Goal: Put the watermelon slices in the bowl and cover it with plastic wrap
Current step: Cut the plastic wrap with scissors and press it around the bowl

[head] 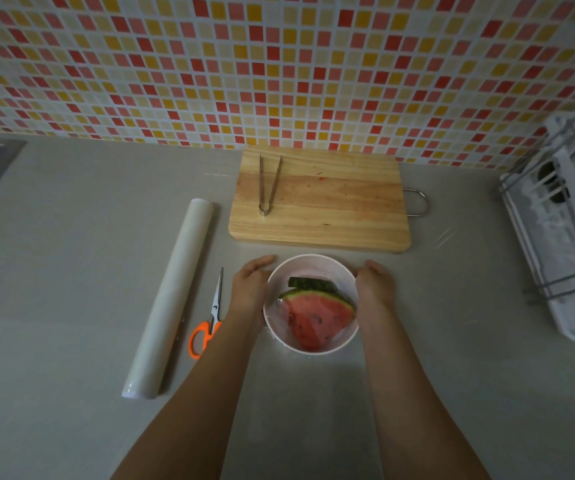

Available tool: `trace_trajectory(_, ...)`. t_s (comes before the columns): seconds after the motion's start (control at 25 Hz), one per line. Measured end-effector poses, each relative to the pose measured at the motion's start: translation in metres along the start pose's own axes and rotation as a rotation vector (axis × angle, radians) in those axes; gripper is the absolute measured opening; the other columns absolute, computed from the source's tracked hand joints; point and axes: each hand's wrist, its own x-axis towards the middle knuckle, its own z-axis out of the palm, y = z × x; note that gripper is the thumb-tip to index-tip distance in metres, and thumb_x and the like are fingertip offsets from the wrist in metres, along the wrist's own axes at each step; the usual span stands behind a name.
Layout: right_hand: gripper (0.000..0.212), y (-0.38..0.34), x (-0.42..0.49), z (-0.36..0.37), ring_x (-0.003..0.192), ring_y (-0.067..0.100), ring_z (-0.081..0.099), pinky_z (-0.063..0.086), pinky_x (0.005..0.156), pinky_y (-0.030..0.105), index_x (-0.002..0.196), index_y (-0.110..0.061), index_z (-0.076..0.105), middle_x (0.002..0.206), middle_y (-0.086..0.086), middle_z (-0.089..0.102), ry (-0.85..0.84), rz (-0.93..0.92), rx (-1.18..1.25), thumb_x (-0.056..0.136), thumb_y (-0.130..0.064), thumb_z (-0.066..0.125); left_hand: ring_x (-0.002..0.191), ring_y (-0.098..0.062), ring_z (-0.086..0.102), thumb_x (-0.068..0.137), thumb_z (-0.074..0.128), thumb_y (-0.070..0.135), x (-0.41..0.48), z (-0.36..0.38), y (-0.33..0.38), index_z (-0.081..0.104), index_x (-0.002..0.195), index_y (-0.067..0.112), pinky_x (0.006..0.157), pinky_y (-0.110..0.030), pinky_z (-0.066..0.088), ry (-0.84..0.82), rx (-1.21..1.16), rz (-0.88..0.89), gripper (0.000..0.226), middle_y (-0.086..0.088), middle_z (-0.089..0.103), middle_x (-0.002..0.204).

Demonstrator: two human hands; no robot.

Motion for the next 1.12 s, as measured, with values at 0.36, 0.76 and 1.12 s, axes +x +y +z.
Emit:
trace_trajectory(0.36,0.037,0.006,-0.003,-0.004,0.120,0.037,0.052,0.042,0.071,0.022,0.127,0.000,0.052,0.133,0.021,0.054,0.159,0.170,0.377,0.093,-0.005,0.040,0.053,-0.016,0.064,0.073,0.058,-0.009,-0.003,0.001,0.000,0.076,0.080,0.002,0.045,-0.020,0.050,-0.042,-0.037,0.019,0.022,-0.005,0.072,0.061)
trace_trajectory(0.76,0.041,0.025,-0.044,-0.023,0.129,0.004,0.044,0.034,0.109,0.022,0.125,-0.030,0.051,0.134,-0.011,0.051,-0.209,-0.817,0.290,0.094,-0.038,0.026,0.063,-0.021,0.065,0.074,0.060,-0.004,0.000,0.000,0.000,0.077,0.085,0.002,0.048,-0.022,0.051,-0.053,0.024,0.024,0.021,-0.007,0.073,0.070)
trace_trajectory(1.12,0.082,0.029,-0.036,-0.004,0.090,0.018,0.070,0.057,0.068,0.029,0.097,-0.031,0.072,0.096,0.001,0.075,-0.464,-0.242,0.498,0.069,-0.084,0.016,0.073,-0.027,0.066,0.075,0.052,-0.003,0.005,0.006,-0.008,0.079,0.076,0.010,0.071,-0.037,0.055,0.010,0.008,0.044,0.029,-0.008,0.074,0.073)
